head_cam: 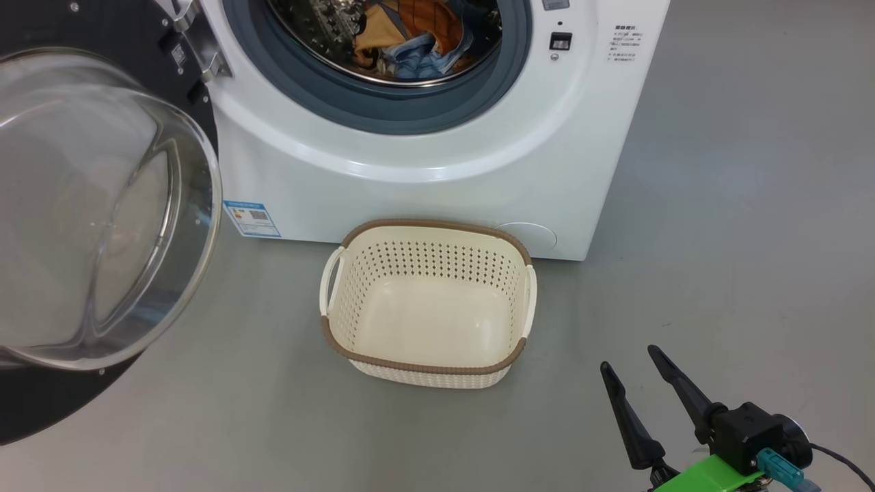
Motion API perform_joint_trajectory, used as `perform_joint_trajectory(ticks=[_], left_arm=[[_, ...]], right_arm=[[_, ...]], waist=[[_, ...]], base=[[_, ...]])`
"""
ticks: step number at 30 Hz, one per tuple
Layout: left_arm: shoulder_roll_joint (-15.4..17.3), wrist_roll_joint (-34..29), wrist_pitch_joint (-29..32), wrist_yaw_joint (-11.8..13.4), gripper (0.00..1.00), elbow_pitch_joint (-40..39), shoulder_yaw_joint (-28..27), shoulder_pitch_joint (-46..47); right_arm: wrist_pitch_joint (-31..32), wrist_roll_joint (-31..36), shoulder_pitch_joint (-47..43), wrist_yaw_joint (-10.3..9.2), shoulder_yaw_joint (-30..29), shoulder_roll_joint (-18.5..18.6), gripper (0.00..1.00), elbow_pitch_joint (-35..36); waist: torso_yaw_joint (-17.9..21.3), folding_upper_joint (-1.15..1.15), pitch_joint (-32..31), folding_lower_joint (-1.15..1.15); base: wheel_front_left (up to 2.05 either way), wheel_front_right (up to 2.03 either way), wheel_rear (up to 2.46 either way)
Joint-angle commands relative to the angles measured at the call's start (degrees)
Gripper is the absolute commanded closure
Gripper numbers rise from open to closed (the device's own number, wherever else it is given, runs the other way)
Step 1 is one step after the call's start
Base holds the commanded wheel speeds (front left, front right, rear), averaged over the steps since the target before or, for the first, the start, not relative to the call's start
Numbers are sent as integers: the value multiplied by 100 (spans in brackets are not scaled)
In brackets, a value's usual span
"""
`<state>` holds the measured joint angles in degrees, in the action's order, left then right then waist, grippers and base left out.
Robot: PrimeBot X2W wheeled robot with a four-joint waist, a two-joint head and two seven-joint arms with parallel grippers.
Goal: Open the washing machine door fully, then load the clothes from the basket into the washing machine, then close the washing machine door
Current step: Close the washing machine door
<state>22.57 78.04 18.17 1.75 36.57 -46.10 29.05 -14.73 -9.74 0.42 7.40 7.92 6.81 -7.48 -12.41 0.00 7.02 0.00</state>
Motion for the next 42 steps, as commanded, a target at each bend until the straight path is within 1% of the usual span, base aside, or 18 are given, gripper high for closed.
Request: perform_joint_trajectory(ticks=[1, 9, 16, 23, 25, 31, 38, 42], left_arm=[[208, 115, 287, -77, 100, -175, 83, -76], [176, 211, 803, -65, 100, -371, 205, -284], [62, 428, 1441, -2, 100, -672, 325, -467], [19, 692, 2159, -65, 100, -1080, 443, -680], [-4, 797, 2432, -27, 100, -1226, 486, -766], [-89, 1068, 2977, 86, 100, -1539, 545, -928], [-353, 1663, 3878, 307, 100, -2099, 623, -1157], [-546, 1954, 4296, 398, 100, -2495, 669, -1344]], right_arm=[[-27, -46, 171, 9, 120, 16, 0, 103], [-27, -80, 171, 9, 167, -16, 0, 44], [-27, -110, 184, 9, 180, -11, 0, -17], [-27, -173, 218, 9, 248, 5, 0, -118], [-27, -195, 234, 9, 254, 9, 0, -145], [-27, -239, 259, 9, 258, -5, 0, -190], [-27, -309, 271, 9, 286, -47, 0, -267], [-27, -331, 277, 9, 294, -76, 0, -294]], waist=[[-19, 0, 7, 0], [-111, 0, 42, 0], [-211, 0, 65, 0], [-243, 0, 116, 0], [-251, 0, 133, 0], [-273, 0, 143, 0], [-301, 0, 127, 0], [-284, 0, 121, 0]], base=[[0, 0, 0], [0, 0, 0], [0, 0, 0], [0, 0, 0], [0, 0, 0], [0, 0, 0], [0, 0, 0], [0, 0, 0]])
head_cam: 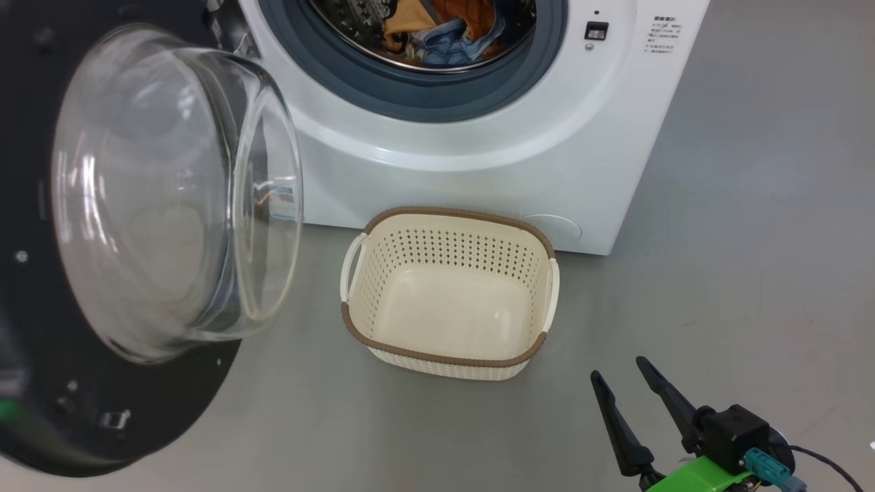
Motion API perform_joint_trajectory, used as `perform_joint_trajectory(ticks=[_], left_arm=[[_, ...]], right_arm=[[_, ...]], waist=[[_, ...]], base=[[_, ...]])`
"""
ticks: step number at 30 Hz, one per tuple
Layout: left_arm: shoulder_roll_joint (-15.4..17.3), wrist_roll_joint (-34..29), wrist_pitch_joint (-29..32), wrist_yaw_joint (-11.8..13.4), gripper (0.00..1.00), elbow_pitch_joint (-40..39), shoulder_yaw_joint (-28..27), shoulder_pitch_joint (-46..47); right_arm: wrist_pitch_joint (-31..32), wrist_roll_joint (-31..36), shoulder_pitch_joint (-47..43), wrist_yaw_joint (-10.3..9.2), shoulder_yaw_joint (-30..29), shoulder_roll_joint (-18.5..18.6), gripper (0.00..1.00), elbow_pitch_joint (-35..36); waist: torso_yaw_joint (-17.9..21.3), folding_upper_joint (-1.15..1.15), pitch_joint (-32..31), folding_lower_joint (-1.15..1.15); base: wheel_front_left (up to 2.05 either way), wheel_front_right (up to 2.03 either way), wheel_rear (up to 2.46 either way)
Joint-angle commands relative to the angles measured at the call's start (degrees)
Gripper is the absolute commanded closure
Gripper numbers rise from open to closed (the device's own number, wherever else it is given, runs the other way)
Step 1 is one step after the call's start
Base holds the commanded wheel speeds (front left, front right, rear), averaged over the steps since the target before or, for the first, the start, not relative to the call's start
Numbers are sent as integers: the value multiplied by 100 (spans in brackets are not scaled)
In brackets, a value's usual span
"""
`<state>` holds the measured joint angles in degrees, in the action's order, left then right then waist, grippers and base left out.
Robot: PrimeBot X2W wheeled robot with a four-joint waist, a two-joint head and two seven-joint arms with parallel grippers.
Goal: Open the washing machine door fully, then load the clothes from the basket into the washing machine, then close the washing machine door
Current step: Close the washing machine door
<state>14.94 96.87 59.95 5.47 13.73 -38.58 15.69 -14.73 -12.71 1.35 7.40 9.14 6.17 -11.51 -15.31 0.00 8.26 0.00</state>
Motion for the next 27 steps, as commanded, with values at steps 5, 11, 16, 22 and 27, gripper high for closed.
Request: perform_joint_trajectory(ticks=[5, 11, 16, 22, 27], left_arm=[[-35, 338, 411, 23, 100, -672, -43, -135], [-283, 495, 583, 25, 100, -1046, 66, -192], [-544, 494, 720, -9, 100, -1319, 296, -318], [-861, 432, 708, -249, 100, -1477, 464, -508], [-1090, 475, 482, -626, 100, -1406, 594, -492]], right_arm=[[-27, -67, 170, 9, 193, -51, 0, 83], [-27, -96, 167, 9, 209, -82, 0, 59], [-27, -126, 162, 9, 204, -113, 0, 29], [-27, -166, 174, 9, 216, -159, 0, 12], [-27, -180, 161, 9, 174, -179, 0, 10]], waist=[[64, 0, -22, 0], [141, 0, -35, 0], [248, 0, -67, 0], [448, 0, -56, 0], [600, 0, -27, 0]], base=[[0, 0, 0], [0, 0, 0], [0, 0, 0], [0, 0, 0], [0, 0, 0]])
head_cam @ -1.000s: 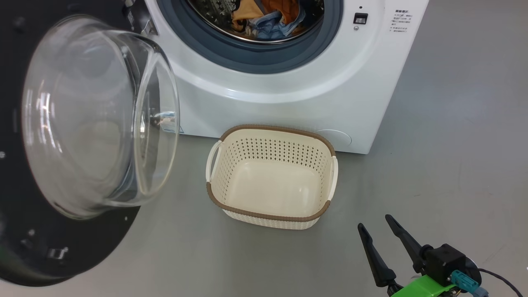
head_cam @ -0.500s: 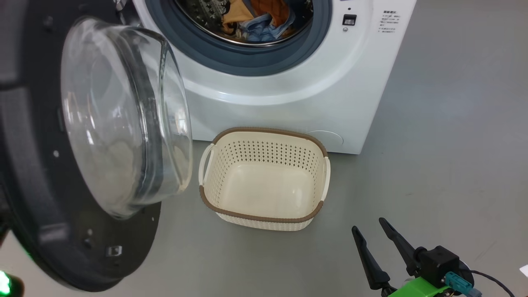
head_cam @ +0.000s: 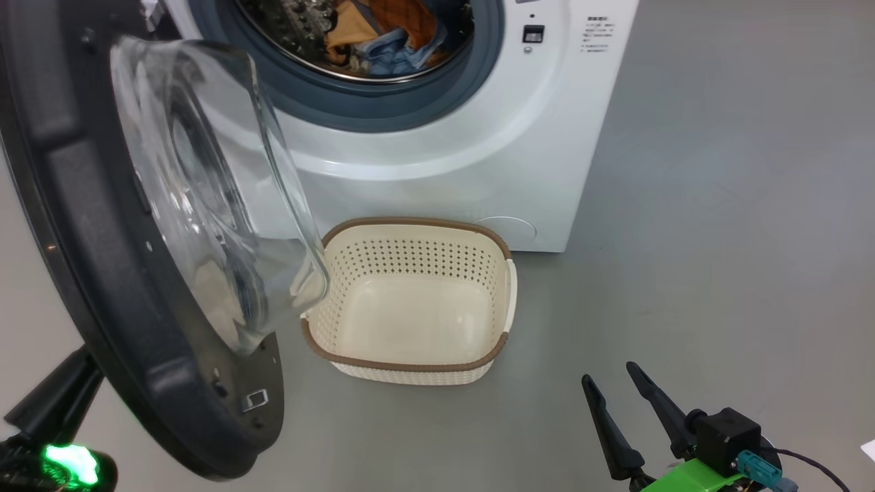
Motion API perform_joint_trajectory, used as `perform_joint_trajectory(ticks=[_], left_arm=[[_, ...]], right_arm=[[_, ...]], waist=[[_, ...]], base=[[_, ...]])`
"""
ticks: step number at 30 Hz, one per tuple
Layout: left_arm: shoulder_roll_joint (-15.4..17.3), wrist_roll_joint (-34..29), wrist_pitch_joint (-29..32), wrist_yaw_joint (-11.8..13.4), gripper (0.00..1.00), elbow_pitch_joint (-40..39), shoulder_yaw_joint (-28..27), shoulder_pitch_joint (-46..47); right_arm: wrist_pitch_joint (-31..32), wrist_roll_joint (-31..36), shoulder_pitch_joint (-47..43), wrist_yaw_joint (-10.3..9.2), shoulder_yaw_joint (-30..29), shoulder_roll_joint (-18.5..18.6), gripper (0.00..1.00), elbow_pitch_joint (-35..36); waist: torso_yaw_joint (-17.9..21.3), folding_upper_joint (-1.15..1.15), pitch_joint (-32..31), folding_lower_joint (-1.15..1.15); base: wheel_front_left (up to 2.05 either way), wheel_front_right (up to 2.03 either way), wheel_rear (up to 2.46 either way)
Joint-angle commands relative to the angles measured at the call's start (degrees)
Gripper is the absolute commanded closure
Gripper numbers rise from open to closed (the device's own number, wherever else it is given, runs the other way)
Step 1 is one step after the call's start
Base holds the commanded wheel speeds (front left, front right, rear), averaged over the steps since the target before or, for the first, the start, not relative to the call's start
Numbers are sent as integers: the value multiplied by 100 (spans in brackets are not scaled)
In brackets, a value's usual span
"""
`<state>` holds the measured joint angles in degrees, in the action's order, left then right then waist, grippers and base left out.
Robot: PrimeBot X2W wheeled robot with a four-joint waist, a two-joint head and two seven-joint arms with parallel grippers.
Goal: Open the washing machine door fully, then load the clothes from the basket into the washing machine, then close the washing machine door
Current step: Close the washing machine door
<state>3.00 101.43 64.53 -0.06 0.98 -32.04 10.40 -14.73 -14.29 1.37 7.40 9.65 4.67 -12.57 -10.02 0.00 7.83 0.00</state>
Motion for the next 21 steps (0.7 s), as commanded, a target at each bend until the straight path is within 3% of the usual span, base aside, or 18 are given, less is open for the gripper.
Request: perform_joint_trajectory(ticks=[1, 8, 12, 21], left_arm=[[71, 43, -21, -145, 100, -121, -1, 35], [-8, 416, -459, -486, 100, -181, 607, -88], [-11, 800, -1187, -664, 100, -119, 994, -25], [-12, 991, -2167, -740, 100, -283, 2163, 249]], right_arm=[[-27, -24, 169, 9, 129, -34, 0, 118], [-27, -44, 176, 9, 95, -64, 0, 109], [-27, -57, 176, 9, 55, -78, 0, 146], [-27, -61, 266, 9, 35, -97, 0, 211]], waist=[[115, 0, 25, 0], [417, 0, 46, 0], [571, 0, 68, 0], [899, 0, 270, 0]], base=[[0, 0, 0], [0, 0, 0], [0, 0, 0], [0, 0, 0]])
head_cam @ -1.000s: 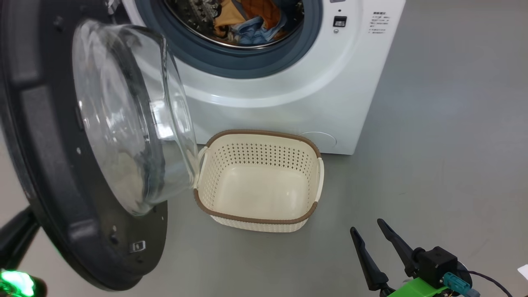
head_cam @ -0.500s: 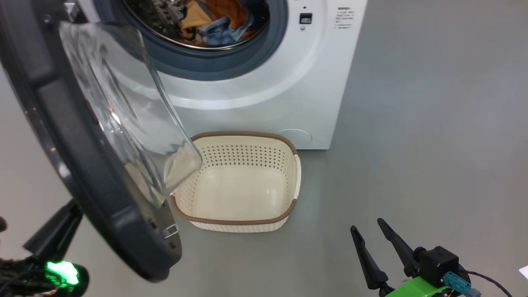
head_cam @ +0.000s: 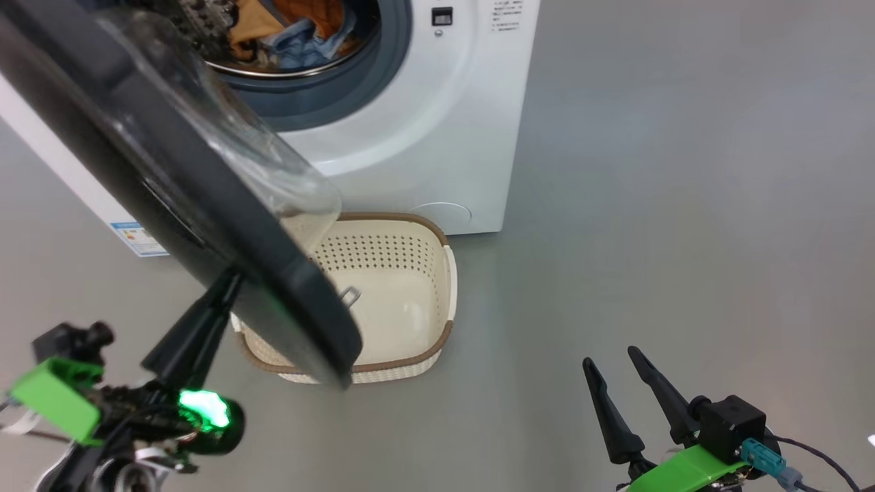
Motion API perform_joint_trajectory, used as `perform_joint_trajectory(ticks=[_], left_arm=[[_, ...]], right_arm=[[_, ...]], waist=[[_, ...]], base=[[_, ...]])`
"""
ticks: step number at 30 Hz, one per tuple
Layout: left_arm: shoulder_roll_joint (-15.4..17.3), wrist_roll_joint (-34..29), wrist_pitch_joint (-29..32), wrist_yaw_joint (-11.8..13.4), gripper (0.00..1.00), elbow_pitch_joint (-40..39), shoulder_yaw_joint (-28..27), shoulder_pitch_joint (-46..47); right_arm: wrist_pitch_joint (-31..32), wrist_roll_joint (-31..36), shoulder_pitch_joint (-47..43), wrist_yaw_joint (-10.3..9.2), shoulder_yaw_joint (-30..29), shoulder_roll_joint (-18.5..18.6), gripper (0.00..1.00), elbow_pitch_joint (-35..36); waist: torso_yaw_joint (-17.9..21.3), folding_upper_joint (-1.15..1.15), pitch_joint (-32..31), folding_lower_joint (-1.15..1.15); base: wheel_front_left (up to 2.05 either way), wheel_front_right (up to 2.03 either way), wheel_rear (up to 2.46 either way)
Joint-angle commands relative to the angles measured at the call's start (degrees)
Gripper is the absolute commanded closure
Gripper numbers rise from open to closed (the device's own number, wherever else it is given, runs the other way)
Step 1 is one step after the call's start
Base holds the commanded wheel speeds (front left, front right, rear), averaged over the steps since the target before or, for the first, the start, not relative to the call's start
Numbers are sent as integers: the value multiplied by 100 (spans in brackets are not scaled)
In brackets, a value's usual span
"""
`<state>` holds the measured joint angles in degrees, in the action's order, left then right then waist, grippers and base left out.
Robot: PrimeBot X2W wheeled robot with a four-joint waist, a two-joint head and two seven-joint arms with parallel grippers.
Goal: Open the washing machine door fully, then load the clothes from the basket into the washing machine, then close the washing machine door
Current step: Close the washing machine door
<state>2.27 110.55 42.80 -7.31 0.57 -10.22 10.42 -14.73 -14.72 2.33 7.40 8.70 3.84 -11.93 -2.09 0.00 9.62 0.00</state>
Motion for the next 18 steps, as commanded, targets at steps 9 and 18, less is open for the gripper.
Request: perform_joint_trajectory(ticks=[9, 18], left_arm=[[61, -45, -911, -17, 100, -233, 328, 748], [61, -227, -1350, -17, 100, 57, 496, 1269]], right_arm=[[-27, -30, 282, 9, 194, -41, 0, 147], [-27, -62, 369, 9, 172, -71, 0, 144]], waist=[[415, 0, 265, 0], [819, 0, 412, 0]], base=[[0, 0, 0], [0, 0, 0]])
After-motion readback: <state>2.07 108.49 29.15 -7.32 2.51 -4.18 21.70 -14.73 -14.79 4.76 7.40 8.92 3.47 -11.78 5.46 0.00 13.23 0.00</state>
